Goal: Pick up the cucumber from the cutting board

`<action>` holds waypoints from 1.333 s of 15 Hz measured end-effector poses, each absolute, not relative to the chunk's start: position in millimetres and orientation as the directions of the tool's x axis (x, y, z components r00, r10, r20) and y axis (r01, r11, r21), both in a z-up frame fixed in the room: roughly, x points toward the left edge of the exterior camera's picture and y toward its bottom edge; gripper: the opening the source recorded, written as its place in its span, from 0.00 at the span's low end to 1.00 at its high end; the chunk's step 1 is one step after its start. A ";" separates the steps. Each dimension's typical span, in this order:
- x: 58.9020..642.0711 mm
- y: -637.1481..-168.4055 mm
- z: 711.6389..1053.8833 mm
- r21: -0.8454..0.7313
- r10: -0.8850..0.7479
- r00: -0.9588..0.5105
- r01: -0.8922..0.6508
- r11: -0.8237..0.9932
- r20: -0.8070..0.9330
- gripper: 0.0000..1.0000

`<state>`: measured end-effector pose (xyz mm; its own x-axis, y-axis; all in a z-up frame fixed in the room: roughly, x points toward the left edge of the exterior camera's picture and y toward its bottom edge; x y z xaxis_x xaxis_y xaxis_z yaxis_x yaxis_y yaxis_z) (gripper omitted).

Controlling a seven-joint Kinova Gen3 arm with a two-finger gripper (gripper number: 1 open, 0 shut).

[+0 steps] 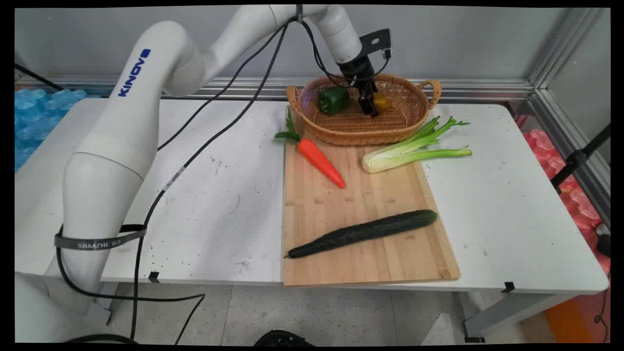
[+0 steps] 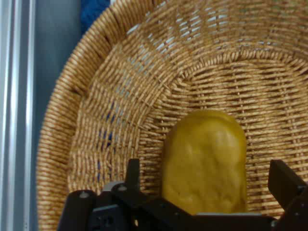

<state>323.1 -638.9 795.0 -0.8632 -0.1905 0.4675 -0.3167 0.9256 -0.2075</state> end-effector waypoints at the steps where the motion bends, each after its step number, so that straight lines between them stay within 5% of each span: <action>1: 324.0 -636.2 799.8 -0.213 -0.187 -0.863 -0.317 0.924 0.470 1.00; 20: 349.3 -500.3 926.4 -0.168 -0.324 -0.777 -0.477 0.863 0.541 1.00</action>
<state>349.3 -500.3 926.4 -0.7766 -0.3236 0.5406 -0.4766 0.8629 -0.1681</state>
